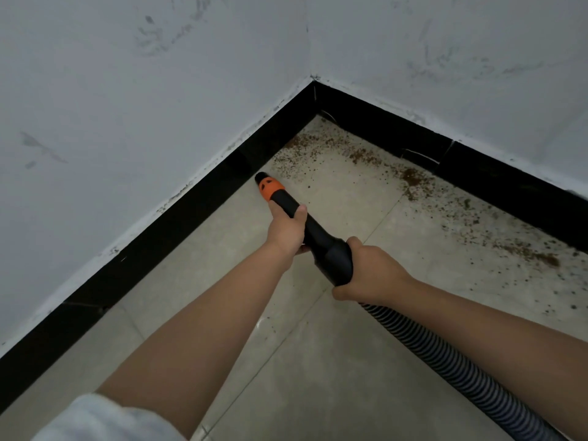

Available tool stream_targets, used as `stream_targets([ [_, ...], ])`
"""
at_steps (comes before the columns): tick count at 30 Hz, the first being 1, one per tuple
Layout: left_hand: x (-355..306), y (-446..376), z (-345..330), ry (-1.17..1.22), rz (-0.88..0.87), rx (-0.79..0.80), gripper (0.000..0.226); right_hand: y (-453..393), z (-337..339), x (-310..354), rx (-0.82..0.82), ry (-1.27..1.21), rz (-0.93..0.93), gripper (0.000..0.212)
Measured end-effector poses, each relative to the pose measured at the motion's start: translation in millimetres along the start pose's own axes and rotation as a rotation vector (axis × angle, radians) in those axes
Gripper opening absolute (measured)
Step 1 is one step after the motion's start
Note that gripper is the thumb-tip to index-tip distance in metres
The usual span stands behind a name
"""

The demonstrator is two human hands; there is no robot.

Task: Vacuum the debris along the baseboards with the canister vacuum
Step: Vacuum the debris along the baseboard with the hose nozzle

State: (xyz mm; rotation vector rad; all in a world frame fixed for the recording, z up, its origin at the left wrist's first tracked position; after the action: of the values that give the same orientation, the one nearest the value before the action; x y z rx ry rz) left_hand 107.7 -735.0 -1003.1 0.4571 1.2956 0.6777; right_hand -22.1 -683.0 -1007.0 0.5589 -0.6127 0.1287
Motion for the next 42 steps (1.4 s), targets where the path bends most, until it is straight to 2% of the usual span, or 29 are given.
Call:
stream_targets([
  [9, 22.8, 17.8, 8.2, 0.002, -0.049, -0.059, 0.068, 29.0, -5.0, 13.1, 0.03, 0.019, -0.012, 0.055],
  [17, 46.3, 45.1, 24.0, -0.055, -0.046, -0.028, 0.064, 55.3, -36.7, 20.3, 0.076, 0.018, -0.001, 0.053],
  [26, 23.3, 51.4, -39.2, -0.167, -0.077, 0.068, 0.065, 75.6, -4.5, -20.9, -0.079, -0.052, -0.123, 0.057],
  [34, 41.0, 71.4, -74.4, -0.284, -0.112, 0.128, 0.068, 102.8, -10.9, -58.2, -0.075, -0.063, -0.184, 0.057],
  [42, 19.6, 41.3, -73.6, -0.221, -0.087, 0.125, 0.066, 69.9, -0.3, -54.7, -0.091, -0.097, -0.15, 0.055],
])
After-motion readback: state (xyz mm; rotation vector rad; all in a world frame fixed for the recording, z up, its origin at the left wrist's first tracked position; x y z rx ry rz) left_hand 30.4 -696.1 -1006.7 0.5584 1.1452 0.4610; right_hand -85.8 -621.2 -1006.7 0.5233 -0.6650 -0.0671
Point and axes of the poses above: each hand's wrist, its own y-axis away from the middle knuckle, its own z-axis out of the back of the hand, x = y × z, the point moved 4 cm from there along -y, towards the middle knuckle, and after that the axes turned 1 degree about z, right-handed, at the moved point
